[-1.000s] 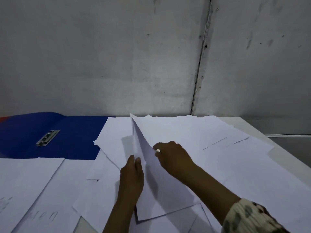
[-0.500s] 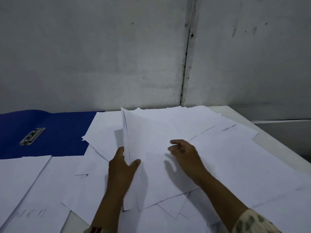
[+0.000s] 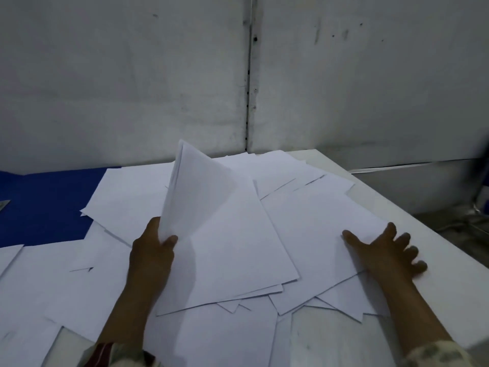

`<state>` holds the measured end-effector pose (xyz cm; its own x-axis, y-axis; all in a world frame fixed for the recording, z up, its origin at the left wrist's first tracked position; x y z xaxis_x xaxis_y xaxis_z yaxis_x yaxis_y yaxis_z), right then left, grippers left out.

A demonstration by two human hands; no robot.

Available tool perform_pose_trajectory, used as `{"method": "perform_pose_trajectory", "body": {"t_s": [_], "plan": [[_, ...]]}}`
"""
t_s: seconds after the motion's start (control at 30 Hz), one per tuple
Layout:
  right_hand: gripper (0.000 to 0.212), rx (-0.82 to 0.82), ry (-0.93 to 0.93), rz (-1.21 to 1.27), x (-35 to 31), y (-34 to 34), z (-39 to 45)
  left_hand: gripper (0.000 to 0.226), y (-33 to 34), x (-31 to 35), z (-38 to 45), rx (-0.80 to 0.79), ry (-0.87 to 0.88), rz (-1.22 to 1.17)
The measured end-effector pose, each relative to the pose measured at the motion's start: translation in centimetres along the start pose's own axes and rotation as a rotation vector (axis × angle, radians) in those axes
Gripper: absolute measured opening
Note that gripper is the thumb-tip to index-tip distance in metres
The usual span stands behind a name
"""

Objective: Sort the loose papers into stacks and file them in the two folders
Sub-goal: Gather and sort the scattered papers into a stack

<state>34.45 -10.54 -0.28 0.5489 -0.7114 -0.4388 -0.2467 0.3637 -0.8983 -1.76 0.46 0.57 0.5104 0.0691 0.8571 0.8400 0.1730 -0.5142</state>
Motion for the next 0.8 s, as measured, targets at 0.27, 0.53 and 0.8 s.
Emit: {"method": "perform_pose_trajectory", "body": {"t_s": [0.27,0.53,0.8], "plan": [[0.098,0.037,-0.066,-0.039,1.1,-1.7,-3.8,0.03,0.2,0.2,-0.3,-0.03,0.025,0.069],[0.105,-0.072,-0.15,0.199,-0.6,-0.3,-2.8,0.03,0.3,0.3,-0.7,-0.055,0.001,0.068],[0.102,-0.002,-0.278,0.475,-2.5,0.5,-1.9,0.031,0.2,0.3,-0.6,-0.046,0.012,0.109]]}}
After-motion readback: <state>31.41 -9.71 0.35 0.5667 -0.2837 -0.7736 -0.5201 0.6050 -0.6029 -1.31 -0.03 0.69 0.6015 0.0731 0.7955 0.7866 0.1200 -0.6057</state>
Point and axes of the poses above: each hand's wrist, its own z-axis towards the middle knuckle, its own y-axis out of the palm, x = y × z, the point moved 3 cm from there along z, towards the middle knuckle, and after that the axes turned 9 degrees about -y, right-handed, at the moved point
